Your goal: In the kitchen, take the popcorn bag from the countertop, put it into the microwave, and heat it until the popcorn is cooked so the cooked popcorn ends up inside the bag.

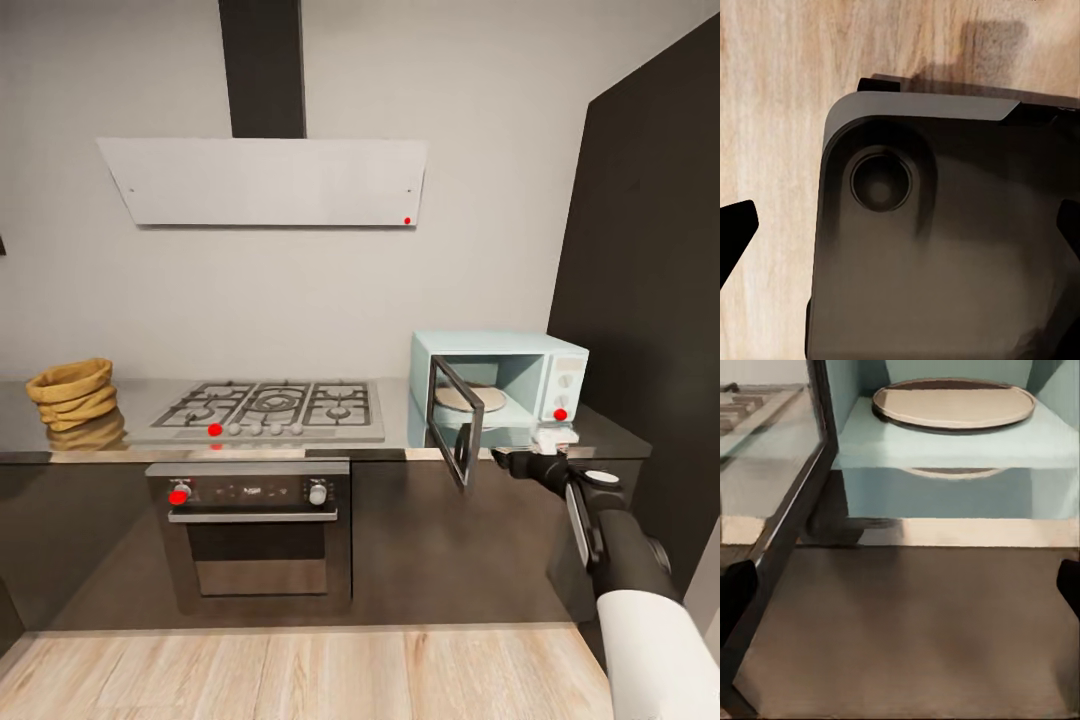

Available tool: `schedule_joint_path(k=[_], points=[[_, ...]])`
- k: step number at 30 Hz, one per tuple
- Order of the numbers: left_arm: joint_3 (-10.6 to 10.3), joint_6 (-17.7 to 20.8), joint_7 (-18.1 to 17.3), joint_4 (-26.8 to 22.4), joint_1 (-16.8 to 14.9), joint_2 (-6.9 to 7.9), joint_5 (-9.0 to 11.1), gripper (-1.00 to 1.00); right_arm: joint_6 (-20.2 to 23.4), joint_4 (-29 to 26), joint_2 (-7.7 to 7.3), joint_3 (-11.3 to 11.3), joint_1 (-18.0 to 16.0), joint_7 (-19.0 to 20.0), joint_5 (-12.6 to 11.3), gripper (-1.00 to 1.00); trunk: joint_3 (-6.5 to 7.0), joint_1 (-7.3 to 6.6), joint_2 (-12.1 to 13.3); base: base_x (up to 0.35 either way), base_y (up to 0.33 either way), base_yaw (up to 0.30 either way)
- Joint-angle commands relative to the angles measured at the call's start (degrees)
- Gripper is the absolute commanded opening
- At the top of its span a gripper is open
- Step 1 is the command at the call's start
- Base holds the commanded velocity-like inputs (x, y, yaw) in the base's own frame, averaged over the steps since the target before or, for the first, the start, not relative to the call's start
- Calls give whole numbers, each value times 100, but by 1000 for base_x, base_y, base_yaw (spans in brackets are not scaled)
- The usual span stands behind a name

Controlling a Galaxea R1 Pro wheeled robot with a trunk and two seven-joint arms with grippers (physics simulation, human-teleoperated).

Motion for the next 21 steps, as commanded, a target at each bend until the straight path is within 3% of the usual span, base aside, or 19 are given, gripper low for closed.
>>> schedule_joint_path(k=[1,3,7,16,18,21], points=[[5,-7,1,-7,1,-1,59,100,13,123,0,-50,-6,52,58,100,-6,0,-3,0,0,0],[5,-7,1,-7,2,-1,59,100,6,502,-76,-172,-7,22,57,100,-6,0,-3,0,0,0],[13,-7,1,-7,-1,-1,59,100,9,1200,-385,-282,-6,-92,64,100,-6,0,-3,0,0,0],[14,-7,1,-7,2,-4,59,100,-318,3853,-525,-286,-53,-390,346,100,-6,0,-3,0,0,0],[14,-7,1,-7,0,-2,59,100,-740,5097,-534,-250,-53,-586,401,100,-6,0,-3,0,0,0],[14,-7,1,-7,1,-2,59,100,-1556,6056,-495,-237,63,-791,729,100,-6,0,-3,0,0,0]])
